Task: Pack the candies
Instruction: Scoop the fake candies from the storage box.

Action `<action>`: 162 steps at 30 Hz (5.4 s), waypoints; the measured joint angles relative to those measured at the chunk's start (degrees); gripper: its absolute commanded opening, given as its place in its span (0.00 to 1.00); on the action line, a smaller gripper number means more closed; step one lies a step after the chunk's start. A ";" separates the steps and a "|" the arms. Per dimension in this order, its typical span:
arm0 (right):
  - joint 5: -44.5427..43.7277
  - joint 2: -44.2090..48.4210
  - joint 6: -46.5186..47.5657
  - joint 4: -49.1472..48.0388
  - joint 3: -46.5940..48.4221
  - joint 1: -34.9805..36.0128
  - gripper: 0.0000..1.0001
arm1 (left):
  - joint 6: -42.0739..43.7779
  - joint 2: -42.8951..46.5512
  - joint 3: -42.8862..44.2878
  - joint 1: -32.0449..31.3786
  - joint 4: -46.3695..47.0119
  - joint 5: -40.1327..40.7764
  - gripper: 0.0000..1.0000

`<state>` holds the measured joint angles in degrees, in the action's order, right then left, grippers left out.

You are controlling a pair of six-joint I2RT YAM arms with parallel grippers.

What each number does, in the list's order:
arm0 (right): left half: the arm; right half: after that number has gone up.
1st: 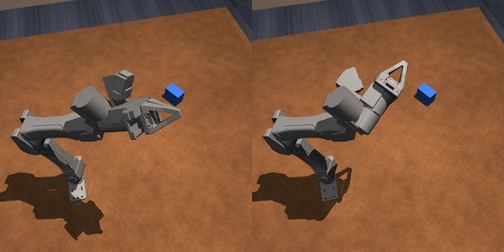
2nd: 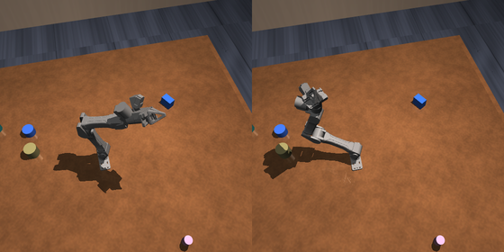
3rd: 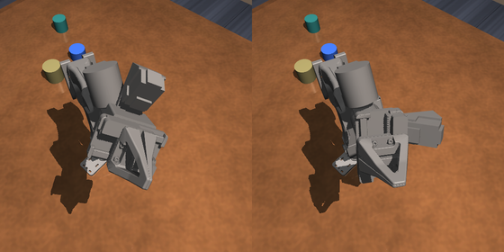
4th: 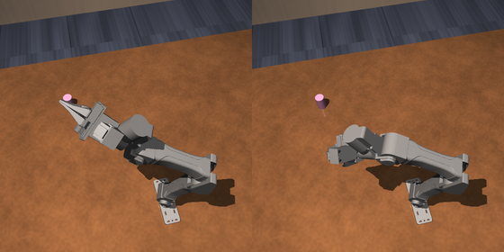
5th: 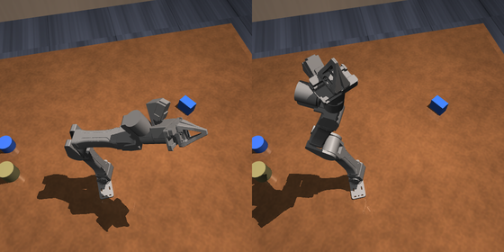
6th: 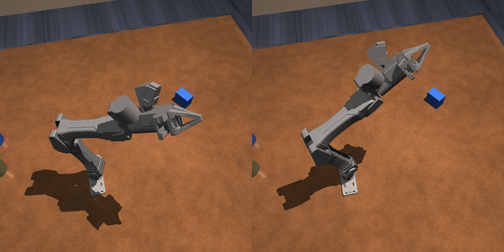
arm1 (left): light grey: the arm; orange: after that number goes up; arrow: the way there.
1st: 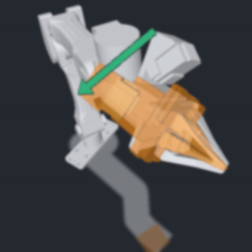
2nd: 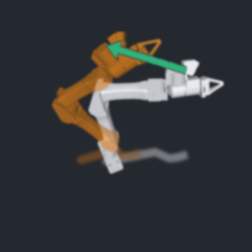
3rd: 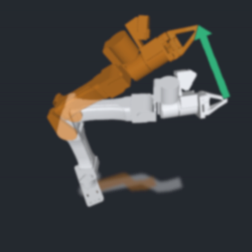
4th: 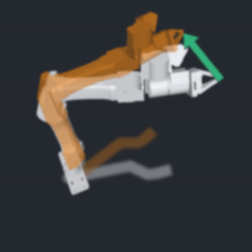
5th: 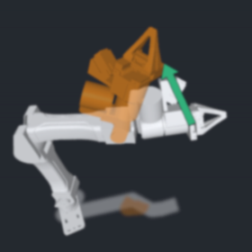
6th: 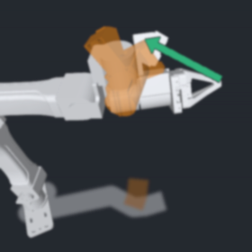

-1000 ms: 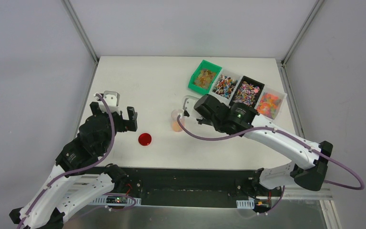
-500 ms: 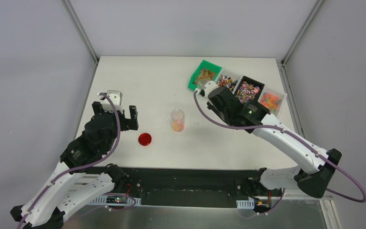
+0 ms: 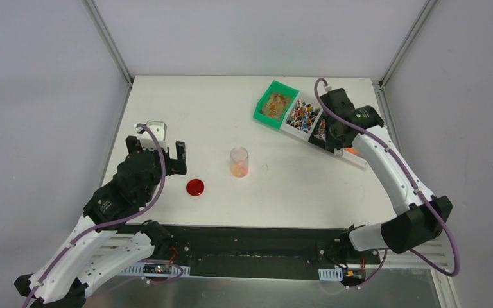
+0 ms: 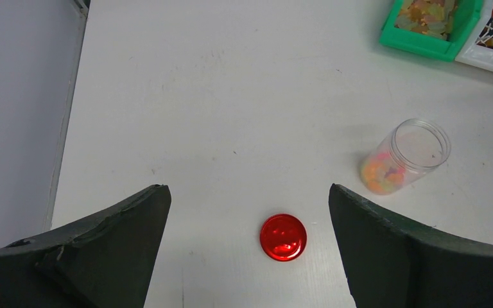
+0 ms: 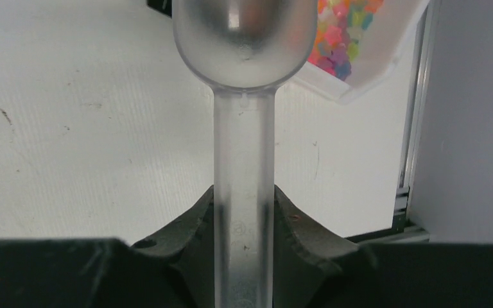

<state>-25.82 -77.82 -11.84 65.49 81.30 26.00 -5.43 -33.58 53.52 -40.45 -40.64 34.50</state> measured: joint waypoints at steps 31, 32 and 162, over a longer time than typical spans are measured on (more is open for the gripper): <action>11.41 -12.96 -2.80 21.18 10.16 -18.32 0.00 | -0.02 0.17 -0.02 0.00 0.02 -2.78 0.98; 11.54 -12.96 -2.58 21.46 10.16 -18.45 0.00 | -0.02 0.24 -0.02 0.00 0.02 -2.91 0.98; 14.95 -0.33 11.08 0.74 -5.42 -23.93 0.00 | -0.02 2.91 -0.07 0.00 0.11 -4.61 0.96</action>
<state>-10.87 -78.15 -0.75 66.24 75.88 2.07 -5.45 -30.68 53.45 -40.45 -40.53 29.89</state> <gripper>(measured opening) 0.314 0.963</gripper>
